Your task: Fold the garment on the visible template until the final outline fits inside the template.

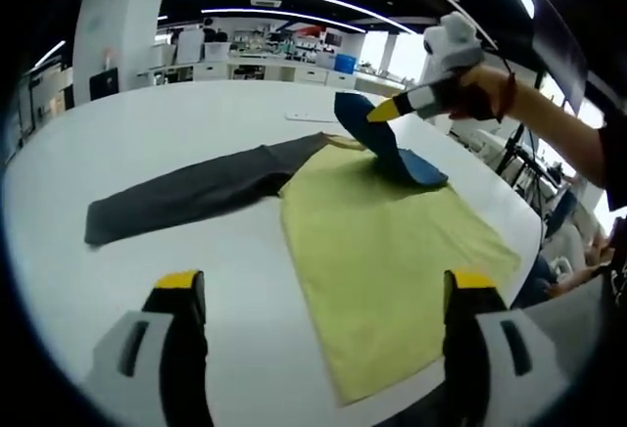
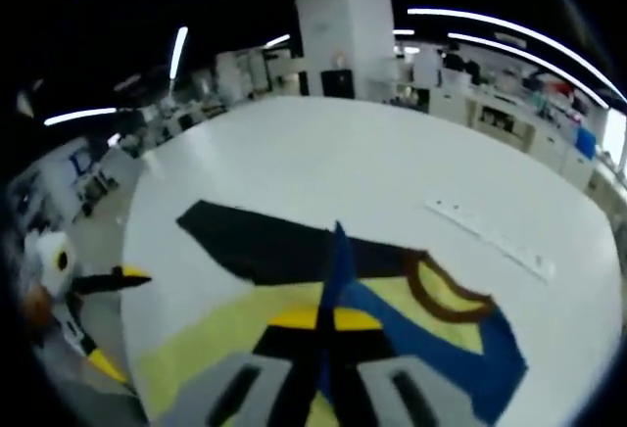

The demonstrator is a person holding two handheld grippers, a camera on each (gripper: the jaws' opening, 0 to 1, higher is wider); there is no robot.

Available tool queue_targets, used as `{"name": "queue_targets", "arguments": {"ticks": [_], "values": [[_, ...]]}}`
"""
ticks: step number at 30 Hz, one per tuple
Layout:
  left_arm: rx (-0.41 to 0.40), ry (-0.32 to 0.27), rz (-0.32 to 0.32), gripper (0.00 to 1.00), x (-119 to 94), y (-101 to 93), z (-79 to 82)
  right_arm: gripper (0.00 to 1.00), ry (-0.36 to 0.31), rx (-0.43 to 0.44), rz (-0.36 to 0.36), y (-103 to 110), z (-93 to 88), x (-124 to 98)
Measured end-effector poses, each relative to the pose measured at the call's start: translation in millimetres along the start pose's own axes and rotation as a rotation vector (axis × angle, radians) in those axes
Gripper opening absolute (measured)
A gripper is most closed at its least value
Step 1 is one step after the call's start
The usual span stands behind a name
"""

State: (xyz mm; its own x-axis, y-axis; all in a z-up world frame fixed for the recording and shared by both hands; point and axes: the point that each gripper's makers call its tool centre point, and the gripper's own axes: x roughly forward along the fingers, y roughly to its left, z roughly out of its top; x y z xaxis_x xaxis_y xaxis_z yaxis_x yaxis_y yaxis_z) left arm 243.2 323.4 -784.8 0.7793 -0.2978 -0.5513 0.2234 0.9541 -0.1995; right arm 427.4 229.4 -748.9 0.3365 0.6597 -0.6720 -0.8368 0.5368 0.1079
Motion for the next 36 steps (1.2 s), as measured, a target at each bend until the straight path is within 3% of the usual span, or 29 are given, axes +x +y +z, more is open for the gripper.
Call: {"name": "queue_targets", "arguments": {"ticks": [9, 20, 23, 26, 36], "values": [[-0.006, 0.011, 0.001, 0.99, 0, -0.8, -5.0, 0.0, 0.03, -0.021, -0.008, 7, -16.8, 13], [-0.006, 0.013, -0.001, 0.99, 0, -4.1, -6.7, 0.0, 0.014, 0.079, -0.018, 14, -26.8, 31], [-0.003, 0.015, -0.001, 0.99, 0, -3.4, -7.1, 0.0, 0.019, 0.068, 0.012, 25, -30.2, 32], [-0.002, 0.015, -0.003, 0.99, 0, -3.6, -7.3, 0.03, 0.041, 0.099, 0.099, 41, -36.1, 37], [-0.001, 0.018, 0.0, 0.99, -2, -3.5, -9.3, 0.14, 0.074, 0.075, 0.086, 36, -49.0, 40]]}}
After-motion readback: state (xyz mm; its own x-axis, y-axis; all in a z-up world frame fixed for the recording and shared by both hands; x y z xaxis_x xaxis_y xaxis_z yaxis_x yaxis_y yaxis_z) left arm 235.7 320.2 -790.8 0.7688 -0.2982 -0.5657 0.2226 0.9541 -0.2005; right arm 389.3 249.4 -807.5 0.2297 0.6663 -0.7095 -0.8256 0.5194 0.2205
